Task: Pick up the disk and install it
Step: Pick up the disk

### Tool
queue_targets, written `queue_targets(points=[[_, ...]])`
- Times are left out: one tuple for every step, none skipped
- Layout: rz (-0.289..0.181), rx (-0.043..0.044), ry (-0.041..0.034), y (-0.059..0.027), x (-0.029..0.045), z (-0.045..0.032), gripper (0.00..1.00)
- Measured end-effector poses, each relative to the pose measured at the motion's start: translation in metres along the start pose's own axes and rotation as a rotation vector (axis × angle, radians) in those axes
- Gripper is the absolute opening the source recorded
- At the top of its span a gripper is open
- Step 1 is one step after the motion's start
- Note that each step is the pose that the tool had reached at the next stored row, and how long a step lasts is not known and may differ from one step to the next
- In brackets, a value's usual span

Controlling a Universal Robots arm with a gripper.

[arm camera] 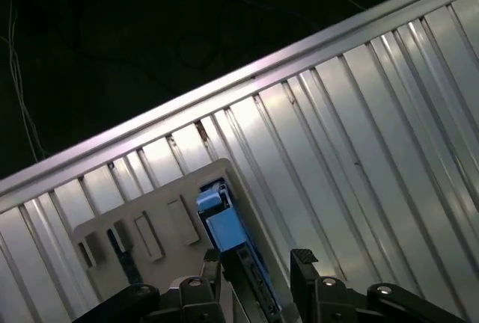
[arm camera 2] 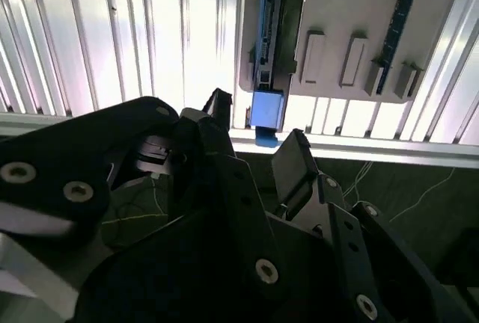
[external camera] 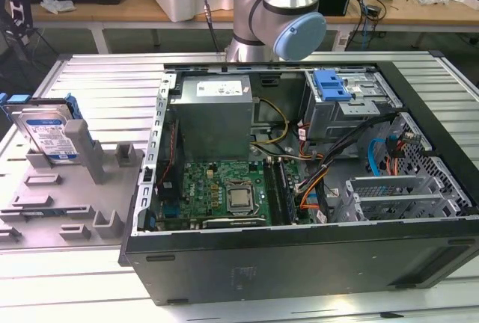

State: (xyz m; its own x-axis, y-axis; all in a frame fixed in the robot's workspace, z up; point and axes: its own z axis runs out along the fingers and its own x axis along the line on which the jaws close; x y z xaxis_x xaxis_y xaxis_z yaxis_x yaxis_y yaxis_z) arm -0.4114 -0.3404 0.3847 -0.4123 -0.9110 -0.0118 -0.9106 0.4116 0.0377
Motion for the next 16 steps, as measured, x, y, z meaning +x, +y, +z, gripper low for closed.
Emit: queue_targets(points=[[-0.020,-0.0001,0.0010,0.0000,0.0000,0.0002,0.50],[-0.042,-0.0003,0.0021,0.0000,0.0000,0.0003,0.50],[-0.060,-0.0004,0.0029,0.0000,0.0000,0.0004,0.50],[-0.088,-0.0007,0.0040,0.0000,0.0000,0.0006,0.50],[-0.116,-0.0009,0.0053,0.0000,-0.0001,0.0008,0.50],[-0.135,-0.0011,0.0061,0.0000,-0.0001,0.0009,0.50],[-0.151,-0.0012,0.0068,0.0000,-0.0001,0.0011,0.50],[-0.177,-0.0015,0.0084,0.0000,-0.0002,0.0011,0.50],[-0.190,-0.0013,0.0098,0.0001,-0.0002,0.0011,0.50],[-0.198,-0.0013,0.0105,0.0001,-0.0001,0.0011,0.50],[-0.198,-0.0012,0.0104,0.0001,-0.0001,0.0011,0.50],[-0.198,-0.0012,0.0104,0.0001,-0.0002,0.0011,0.50],[-0.199,-0.0011,0.0104,0.0001,-0.0001,0.0012,0.50],[-0.199,-0.0009,0.0110,0.0000,-0.0001,0.0012,0.50],[-0.204,-0.0001,0.0134,0.0001,-0.0003,0.0012,0.50],[-0.214,0.0003,0.0156,0.0001,-0.0003,0.0012,0.50]])
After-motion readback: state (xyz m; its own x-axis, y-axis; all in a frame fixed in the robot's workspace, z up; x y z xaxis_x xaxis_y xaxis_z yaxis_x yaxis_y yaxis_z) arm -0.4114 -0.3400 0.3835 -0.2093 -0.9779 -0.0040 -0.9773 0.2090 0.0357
